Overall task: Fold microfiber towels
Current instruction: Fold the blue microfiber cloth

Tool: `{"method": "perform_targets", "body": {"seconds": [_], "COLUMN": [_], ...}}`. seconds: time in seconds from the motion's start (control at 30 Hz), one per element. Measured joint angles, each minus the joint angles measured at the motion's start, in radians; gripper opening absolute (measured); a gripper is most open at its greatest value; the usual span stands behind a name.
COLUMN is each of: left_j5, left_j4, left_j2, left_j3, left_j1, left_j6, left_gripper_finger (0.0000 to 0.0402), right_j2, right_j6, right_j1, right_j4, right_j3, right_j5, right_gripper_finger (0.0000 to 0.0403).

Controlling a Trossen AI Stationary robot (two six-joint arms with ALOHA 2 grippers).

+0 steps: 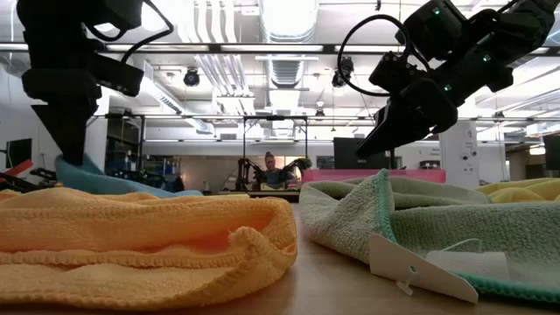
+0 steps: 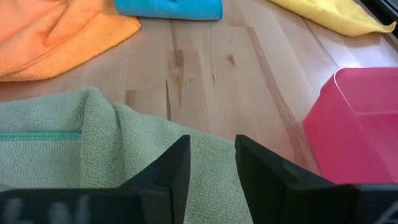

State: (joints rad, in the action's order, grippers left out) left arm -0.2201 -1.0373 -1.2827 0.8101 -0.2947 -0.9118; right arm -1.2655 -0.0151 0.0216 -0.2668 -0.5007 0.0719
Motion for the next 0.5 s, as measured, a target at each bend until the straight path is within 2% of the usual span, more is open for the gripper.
{"method": "perform_targets", "body": {"seconds": [0.23,0.33,0.43,0.5], "left_j5": [0.027,-0.009,-0.098,-0.115], "left_j4": [-0.006,0.035,0.160,0.240], "left_j2": [0.006,0.002,-0.020,-0.050], "left_j3": [0.035,0.065,0.068,0.063], "left_j1": [0.003,0.018,0.034,0.056], "left_j6": [0.049,0.054,0.066,0.097], "left_gripper_finger": [0.0154,0.0163,0.0163,0.0163], "right_j2": [0.000,0.000,0.000,0.000], "right_j6": [0.000,0.000,0.000,0.000], "right_j1": [0.000,0.000,0.000,0.000], "right_j4": [0.000,0.000,0.000,0.000], "right_j3": [0.000,0.000,0.000,0.000], "right_j5": [0.000,0.000,0.000,0.000], "right_gripper_finger": [0.0118,0.0118,0.0118,0.0118]}}
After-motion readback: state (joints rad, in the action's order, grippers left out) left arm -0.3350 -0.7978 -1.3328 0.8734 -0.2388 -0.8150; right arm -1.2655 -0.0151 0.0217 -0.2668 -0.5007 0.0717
